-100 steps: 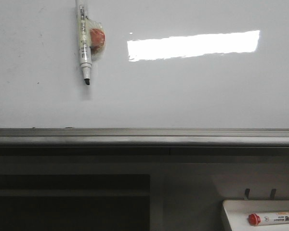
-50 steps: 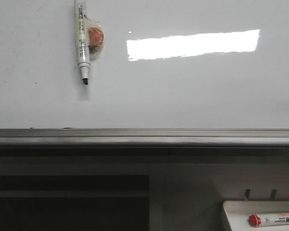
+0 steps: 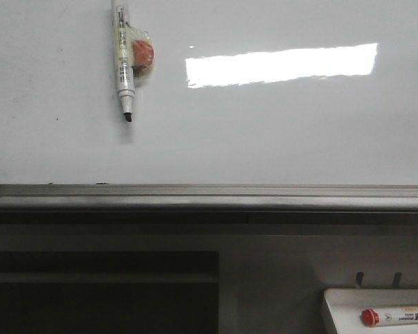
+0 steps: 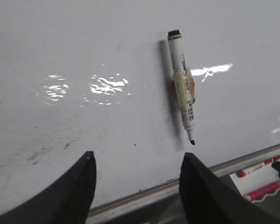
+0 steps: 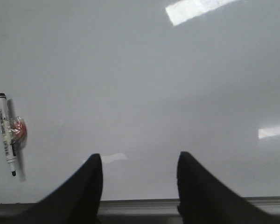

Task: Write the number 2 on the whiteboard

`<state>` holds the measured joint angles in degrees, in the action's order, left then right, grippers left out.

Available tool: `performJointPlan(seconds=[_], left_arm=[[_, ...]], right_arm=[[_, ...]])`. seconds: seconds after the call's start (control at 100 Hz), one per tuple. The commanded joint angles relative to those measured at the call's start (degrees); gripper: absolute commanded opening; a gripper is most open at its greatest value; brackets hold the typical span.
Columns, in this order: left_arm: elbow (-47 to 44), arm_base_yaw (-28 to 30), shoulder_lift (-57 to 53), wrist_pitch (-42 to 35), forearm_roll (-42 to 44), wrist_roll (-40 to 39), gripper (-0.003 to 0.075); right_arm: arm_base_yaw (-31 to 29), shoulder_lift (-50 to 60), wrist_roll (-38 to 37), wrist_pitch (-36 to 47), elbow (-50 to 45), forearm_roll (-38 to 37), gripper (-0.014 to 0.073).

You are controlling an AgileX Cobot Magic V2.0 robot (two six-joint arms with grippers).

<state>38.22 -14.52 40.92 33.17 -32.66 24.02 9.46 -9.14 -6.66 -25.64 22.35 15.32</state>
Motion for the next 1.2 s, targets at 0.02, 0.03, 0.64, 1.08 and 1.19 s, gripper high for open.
performJointPlan(seconds=[0.02, 0.03, 0.64, 1.08, 1.19], left_arm=[[4.2, -4.5, 7.2, -2.9, -1.9, 1.0, 0.0372], [4.4, -5.2, 7.5, -3.1, -2.1, 1.0, 0.0371], [10.9, -18.3, 31.1, -21.3, -12.3, 1.0, 0.0368], [10.9, -18.1, 34.4, -21.8, -12.8, 1.0, 0.0033], [11.0, -18.3, 32.9, -20.4, -12.7, 1.1, -0.002]], right_arm=[[-0.4, -1.6, 0.9, 4.1, 2.1, -0.3, 0.0335], [-0.4, -1.6, 0.9, 4.1, 2.1, -0.3, 0.0335], [-0.4, -1.6, 1.0, 3.5, 2.1, -0.3, 0.0335], [-0.4, -1.6, 1.0, 3.4, 2.2, 0.0, 0.0335], [-0.2, -1.7, 3.5, 2.0, 4.4, 3.7, 0.0335]])
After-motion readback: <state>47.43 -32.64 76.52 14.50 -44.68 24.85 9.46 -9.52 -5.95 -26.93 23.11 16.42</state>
